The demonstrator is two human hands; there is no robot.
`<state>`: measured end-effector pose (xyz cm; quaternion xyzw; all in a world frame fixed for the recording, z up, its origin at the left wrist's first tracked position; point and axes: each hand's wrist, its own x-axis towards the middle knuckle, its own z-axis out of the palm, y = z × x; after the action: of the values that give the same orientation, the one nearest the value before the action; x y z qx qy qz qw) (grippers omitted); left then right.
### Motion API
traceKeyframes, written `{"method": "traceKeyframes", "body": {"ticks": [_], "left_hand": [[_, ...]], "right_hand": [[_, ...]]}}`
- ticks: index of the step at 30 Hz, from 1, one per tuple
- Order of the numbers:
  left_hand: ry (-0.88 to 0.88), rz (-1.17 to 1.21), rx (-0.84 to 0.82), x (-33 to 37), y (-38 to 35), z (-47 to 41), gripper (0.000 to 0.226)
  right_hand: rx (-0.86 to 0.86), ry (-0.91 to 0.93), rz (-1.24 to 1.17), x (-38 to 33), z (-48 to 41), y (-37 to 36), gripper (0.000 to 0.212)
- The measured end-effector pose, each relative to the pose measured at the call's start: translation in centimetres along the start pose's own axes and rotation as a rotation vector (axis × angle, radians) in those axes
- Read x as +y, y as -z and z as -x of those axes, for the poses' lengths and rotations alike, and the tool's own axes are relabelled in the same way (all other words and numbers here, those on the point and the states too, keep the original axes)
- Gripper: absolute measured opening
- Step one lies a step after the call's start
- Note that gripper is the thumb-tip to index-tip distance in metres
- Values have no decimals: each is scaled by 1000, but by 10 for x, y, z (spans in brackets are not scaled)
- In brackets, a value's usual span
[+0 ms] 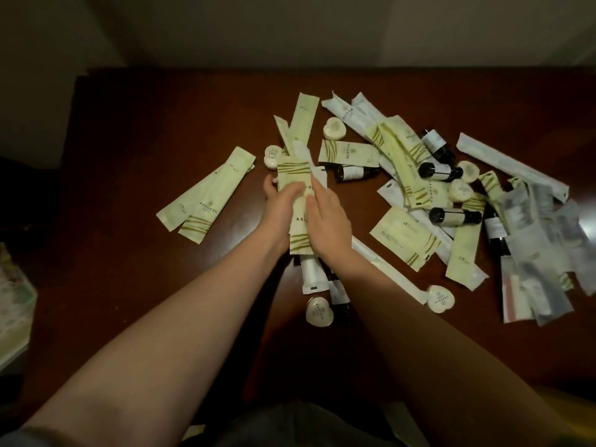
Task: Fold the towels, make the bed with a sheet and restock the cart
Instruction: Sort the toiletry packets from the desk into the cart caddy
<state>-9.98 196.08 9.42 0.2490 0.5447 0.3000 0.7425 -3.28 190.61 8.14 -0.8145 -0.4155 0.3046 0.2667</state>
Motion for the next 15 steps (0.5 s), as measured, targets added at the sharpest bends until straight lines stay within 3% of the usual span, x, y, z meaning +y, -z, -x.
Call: {"method": "traceKeyframes", "body": {"ticks": [8, 12, 15], "left_hand": [[-48, -45, -182, 1, 4, 0, 45], [-81, -124, -21, 0, -1, 4, 35], [0, -100, 109, 3, 0, 3, 23]], "right_hand": [[-70, 9, -228, -6, 8, 9, 60], [-176, -29, -230, -3, 10, 15, 66], [-176, 28, -267, -1, 13, 25, 52]]}}
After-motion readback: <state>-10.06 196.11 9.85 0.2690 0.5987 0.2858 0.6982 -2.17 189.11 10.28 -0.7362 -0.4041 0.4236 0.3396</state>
